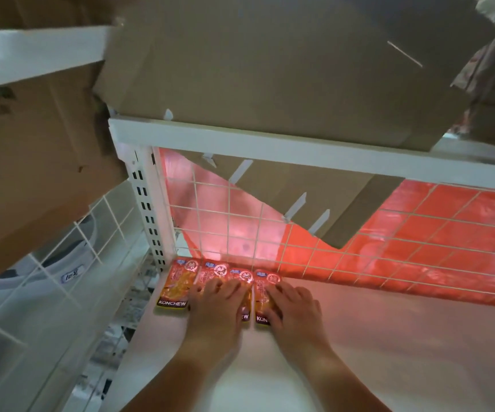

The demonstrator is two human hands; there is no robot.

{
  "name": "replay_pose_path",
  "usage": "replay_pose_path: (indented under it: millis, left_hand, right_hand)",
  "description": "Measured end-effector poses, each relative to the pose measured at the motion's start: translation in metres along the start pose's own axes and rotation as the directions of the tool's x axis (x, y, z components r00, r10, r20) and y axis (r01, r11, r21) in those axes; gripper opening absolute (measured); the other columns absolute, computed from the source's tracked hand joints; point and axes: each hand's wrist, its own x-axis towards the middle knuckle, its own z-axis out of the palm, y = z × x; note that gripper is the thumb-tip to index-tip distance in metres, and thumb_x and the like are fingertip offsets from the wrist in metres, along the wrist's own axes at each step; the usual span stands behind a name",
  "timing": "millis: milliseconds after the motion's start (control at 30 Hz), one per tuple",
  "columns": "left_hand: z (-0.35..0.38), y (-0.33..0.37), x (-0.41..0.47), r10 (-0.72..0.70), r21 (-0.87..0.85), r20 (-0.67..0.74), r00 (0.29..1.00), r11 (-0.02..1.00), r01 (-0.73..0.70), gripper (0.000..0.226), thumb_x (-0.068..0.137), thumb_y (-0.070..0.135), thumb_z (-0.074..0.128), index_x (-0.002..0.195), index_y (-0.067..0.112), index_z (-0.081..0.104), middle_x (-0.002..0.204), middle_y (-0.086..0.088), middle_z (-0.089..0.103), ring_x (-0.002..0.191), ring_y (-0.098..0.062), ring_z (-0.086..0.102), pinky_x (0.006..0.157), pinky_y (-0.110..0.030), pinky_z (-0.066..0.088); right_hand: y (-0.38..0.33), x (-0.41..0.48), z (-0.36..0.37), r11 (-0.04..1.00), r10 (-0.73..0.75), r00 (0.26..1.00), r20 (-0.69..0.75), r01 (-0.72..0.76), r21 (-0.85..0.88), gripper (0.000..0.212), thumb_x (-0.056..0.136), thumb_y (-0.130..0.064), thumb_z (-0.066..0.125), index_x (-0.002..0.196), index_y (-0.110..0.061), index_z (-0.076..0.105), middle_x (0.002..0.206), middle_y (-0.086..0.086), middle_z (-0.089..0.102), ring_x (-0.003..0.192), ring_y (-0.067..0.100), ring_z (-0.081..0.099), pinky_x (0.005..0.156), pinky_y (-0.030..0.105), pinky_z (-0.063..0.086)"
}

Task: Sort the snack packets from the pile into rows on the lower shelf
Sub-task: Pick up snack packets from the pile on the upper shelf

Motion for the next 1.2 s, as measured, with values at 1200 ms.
replay_pose_path:
  millis: [1200]
  left_hand:
    - [-0.032,0.007,0.004,-0.123,-0.277,-0.097,0.988,0.957,0.092,0.038,0.096,0.037,0.048,0.125,0.026,0.071,0.125,0.003,0.069,0.117,-0.026,0.061,0.100,-0.046,0.044]
  right_hand:
    - [0.016,0.005,-0.011,0.927,-0.004,0.996,-0.094,0.039,0.374,0.035,0.101,-0.039,0.061,0.134,-0.028,0.065,0.145,-0.010,0.055,0.135,0.017,0.044,0.110,0.024,0.027]
